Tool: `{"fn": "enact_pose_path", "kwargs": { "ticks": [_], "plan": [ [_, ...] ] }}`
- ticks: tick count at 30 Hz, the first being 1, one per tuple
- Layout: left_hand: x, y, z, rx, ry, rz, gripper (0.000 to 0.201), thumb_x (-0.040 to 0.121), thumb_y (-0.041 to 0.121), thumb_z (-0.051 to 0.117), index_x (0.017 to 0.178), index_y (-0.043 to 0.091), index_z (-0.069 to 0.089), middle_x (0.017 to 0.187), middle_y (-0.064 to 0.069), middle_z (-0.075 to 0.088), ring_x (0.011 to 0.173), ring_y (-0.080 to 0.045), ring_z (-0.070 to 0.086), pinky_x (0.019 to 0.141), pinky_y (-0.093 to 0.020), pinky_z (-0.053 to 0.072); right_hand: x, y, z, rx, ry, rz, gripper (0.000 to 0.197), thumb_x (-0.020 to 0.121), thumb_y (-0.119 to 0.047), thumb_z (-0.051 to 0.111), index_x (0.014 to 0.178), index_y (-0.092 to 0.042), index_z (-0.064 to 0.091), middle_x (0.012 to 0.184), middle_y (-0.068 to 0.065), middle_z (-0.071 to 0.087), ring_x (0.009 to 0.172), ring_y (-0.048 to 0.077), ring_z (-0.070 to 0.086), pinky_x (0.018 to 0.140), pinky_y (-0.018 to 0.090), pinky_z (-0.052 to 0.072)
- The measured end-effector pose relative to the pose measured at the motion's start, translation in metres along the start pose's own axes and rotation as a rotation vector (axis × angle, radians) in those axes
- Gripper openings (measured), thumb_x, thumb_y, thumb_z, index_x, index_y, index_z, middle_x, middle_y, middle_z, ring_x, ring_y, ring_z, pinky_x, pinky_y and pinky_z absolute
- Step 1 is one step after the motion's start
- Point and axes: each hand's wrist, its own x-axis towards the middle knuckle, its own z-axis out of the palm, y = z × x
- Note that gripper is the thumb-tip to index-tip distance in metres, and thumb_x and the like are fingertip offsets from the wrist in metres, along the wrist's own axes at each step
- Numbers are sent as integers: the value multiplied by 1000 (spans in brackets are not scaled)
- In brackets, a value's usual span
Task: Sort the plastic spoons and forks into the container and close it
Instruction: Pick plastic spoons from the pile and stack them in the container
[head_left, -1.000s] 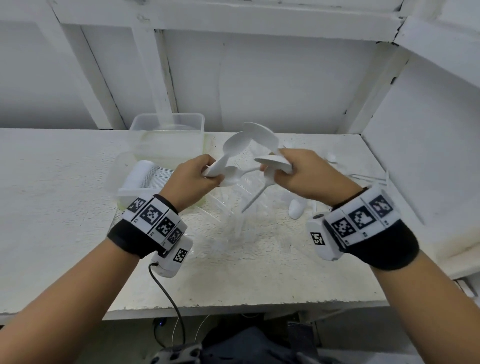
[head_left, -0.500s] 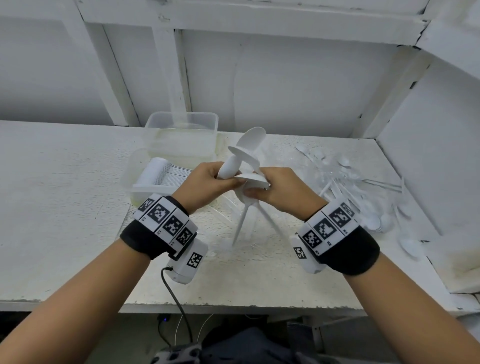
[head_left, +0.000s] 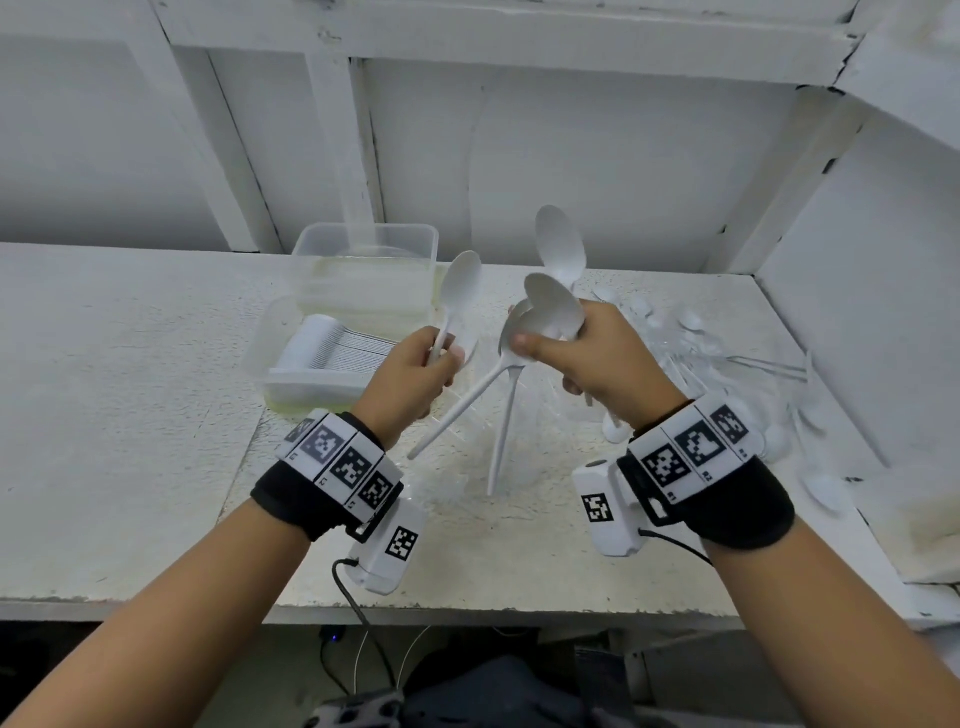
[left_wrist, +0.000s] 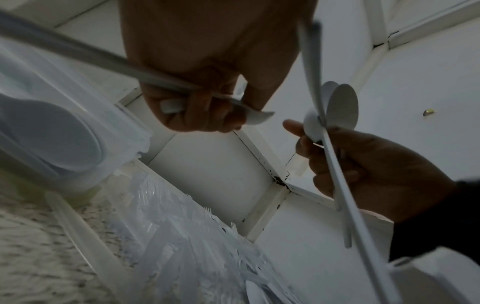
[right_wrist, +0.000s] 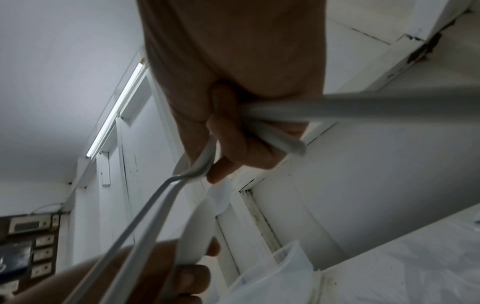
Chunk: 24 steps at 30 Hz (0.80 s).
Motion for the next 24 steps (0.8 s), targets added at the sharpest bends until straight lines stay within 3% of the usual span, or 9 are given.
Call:
{"fn": "enact_pose_path", "kwargs": {
  "ticks": [3, 6, 8, 11, 14, 16, 19, 21, 24],
  "plan": [
    [-1, -3, 8, 119, 86, 112, 11, 93, 20, 53, 92, 11, 59, 66, 5, 50, 56, -3, 42, 49, -10, 32, 2, -1, 7, 55, 3, 32, 11, 82, -18, 70, 75, -14, 63, 55, -2, 45, 42, 11, 41, 43, 24, 37],
    [-1, -3, 15, 143, 104, 170, 14, 94, 22, 52, 97, 12, 61, 73, 1, 54, 60, -3, 44, 55, -14, 33, 5, 2, 15, 22, -17, 64, 15, 82, -20, 69, 75, -9, 62, 55, -1, 44, 43, 15, 42, 50, 32, 38],
    [-3, 0, 17, 105, 88, 178, 15, 96, 23, 49, 95, 14, 61, 66, 7, 53, 54, 1, 45, 53, -13, 34, 8, 6, 18, -3, -11, 103, 16, 83, -20, 68, 75, -7, 61, 55, 0, 43, 43, 16, 42, 53, 34, 39],
    [-6, 2, 17, -31, 37, 95, 27, 99, 25, 42, 83, 7, 54, 60, 3, 44, 45, 0, 41, 48, -14, 37, 10, 11, 19, -25, -13, 133, 14, 84, -17, 66, 78, -5, 62, 59, 5, 44, 47, 18, 42, 54, 34, 40],
    [-7, -2, 16, -139, -81, -36, 34, 100, 27, 38, 91, 0, 56, 67, -3, 46, 61, -14, 46, 64, -28, 41, 9, 12, 16, -29, -14, 103, 19, 85, -13, 64, 68, -18, 57, 57, -1, 46, 47, 14, 41, 48, 26, 39],
    [-8, -1, 15, -223, -160, -98, 32, 101, 24, 35, 91, 5, 59, 79, -11, 55, 75, -22, 55, 73, -36, 46, 9, 11, 12, -40, -17, 78, 20, 86, -13, 63, 69, -21, 57, 56, -3, 46, 43, 9, 40, 44, 20, 37],
    [-10, 2, 8, -252, -199, -153, 24, 100, 16, 39, 98, 8, 61, 89, -12, 67, 78, -18, 66, 71, -25, 55, 11, 10, 6, -29, -29, 59, 11, 85, -17, 65, 77, -12, 60, 60, 3, 46, 45, 12, 41, 45, 24, 38],
    [-10, 3, 5, -264, -241, -182, 20, 99, 15, 43, 103, 8, 61, 92, -12, 70, 78, -20, 68, 75, -30, 56, 13, 10, 3, -37, -19, 52, 13, 85, -18, 65, 77, -12, 59, 61, 3, 46, 47, 15, 42, 47, 26, 39],
    [-13, 7, 4, -316, -328, -246, 21, 98, 19, 45, 106, 11, 63, 88, -12, 71, 76, -25, 68, 72, -35, 55, 15, 10, 2, -61, 14, 11, 17, 86, -17, 64, 72, -19, 55, 60, -2, 47, 43, 6, 44, 44, 17, 39]
  ]
}}
